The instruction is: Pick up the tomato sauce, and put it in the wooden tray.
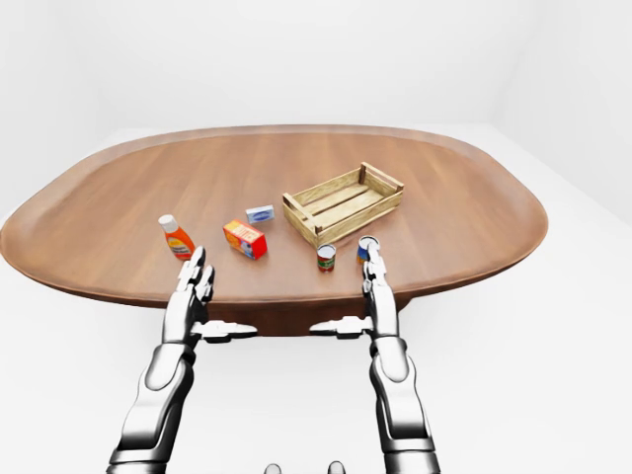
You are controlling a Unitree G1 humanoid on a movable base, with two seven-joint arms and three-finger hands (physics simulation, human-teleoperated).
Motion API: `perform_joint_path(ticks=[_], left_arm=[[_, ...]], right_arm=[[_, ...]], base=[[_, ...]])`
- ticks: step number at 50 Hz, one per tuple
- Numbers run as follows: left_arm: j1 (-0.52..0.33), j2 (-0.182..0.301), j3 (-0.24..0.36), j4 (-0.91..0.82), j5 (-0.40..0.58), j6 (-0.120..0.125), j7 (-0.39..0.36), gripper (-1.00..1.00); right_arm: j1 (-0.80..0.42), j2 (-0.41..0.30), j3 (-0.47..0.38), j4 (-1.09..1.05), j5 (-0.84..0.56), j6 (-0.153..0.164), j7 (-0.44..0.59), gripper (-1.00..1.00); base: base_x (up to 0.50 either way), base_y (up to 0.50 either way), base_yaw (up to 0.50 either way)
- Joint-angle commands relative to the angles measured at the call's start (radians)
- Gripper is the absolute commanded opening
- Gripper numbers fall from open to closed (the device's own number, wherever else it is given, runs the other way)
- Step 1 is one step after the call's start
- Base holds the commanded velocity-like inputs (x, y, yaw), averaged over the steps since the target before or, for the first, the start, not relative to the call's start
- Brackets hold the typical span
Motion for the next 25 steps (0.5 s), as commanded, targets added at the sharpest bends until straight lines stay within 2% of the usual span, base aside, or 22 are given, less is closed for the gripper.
perform_joint_path(ticks=[1,5,11,13,16,21,23,25], left_arm=[[0.003,0.013,0.021,-0.013,-0.002,0.011,-0.024,1.0],[0.003,0.014,0.022,-0.024,-0.002,0.021,-0.026,1.0],[0.001,0.014,0.024,-0.022,0.0,0.023,-0.028,1.0],[0.004,0.014,0.023,-0.028,0.001,0.025,-0.029,1.0],[0.004,0.014,0.023,-0.027,0.002,0.024,-0.03,1.0],[0.015,0.016,0.022,-0.072,0.002,0.06,-0.038,1.0],[0.022,0.017,0.021,-0.101,0.005,0.083,-0.041,1.0],[0.03,0.017,0.02,-0.138,0.008,0.086,-0.046,1.0]], right_arm=[[0.001,-0.012,-0.021,0.002,0.01,0.001,0.026,1.0],[-0.001,-0.012,-0.021,-0.002,0.008,0.007,0.026,1.0],[-0.005,-0.01,-0.017,0.004,0.003,0.009,0.025,1.0],[-0.001,-0.009,-0.015,-0.012,0.003,0.019,0.025,1.0],[-0.005,-0.009,-0.014,0.002,0.001,0.011,0.026,1.0],[0.001,-0.01,-0.013,-0.028,-0.001,0.033,0.025,1.0],[0.005,-0.01,-0.012,-0.044,-0.002,0.045,0.026,1.0],[0.008,-0.011,-0.013,-0.066,-0.003,0.061,0.028,1.0]], base=[[0.0,0.0,0.0],[0.0,0.0,0.0],[0.0,0.0,0.0],[0.0,0.0,0.0],[0.0,0.0,0.0],[0.0,0.0,0.0],[0.0,0.0,0.0],[0.0,0.0,0.0]])
